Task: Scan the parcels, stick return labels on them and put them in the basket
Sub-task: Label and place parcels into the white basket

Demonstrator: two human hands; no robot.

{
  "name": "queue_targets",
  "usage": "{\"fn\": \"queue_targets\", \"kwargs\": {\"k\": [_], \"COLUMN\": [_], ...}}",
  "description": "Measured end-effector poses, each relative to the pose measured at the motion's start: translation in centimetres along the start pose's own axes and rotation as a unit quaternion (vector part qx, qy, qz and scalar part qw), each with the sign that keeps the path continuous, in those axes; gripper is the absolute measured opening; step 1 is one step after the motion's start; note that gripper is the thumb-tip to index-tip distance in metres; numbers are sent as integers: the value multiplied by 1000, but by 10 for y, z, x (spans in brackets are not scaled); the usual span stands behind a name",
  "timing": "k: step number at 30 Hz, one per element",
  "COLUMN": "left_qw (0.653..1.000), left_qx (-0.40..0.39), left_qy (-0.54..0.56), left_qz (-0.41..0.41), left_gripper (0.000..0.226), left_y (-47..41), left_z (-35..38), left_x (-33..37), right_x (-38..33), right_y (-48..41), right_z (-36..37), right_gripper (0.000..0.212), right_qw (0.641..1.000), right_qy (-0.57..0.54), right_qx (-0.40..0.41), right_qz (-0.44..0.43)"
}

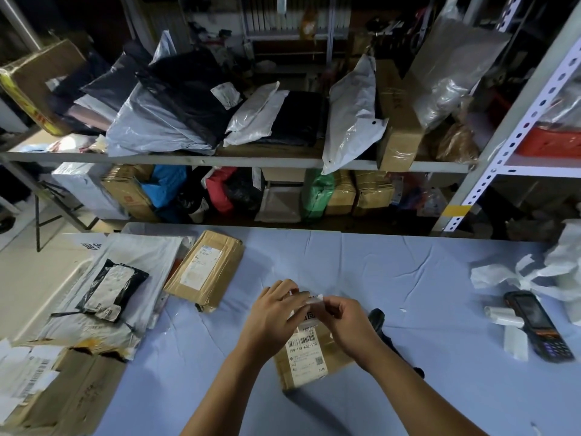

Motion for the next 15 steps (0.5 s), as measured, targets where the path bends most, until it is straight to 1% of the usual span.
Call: {"fn": "queue_targets", "kwargs": {"k": [2,5,9,15], "left_qw": [1000,998,998,997], "left_qx": [-11,-39,-40,-67], "left_qy": [-13,-34,-40,-49], "left_qz": [16,38,21,9], "left_gripper": [22,23,28,30], "left_y": [-2,-4,-7,-10], "left_z": [1,6,6,12], "left_x": [1,3,0,1], "right_x": [0,1,3,5], "right_y": [-1,-2,-6,-9], "right_z": [0,1,0,0], "right_gripper": [22,24,29,30], "right_qw": [1000,999,997,992], "right_qy": [10,36,76,125], "right_qx": [-5,-13,4,16], "right_qz": [-2,-1,-11,-11]}}
Point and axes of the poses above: each hand's wrist, its own y-axis away from the middle knuckle, its own z-axis out of the palm, x = y × z, the point moved 9 cm from there along -y, towards the middle knuckle, and after that the axes turned 12 degrees about z, right-handed, at the moved point
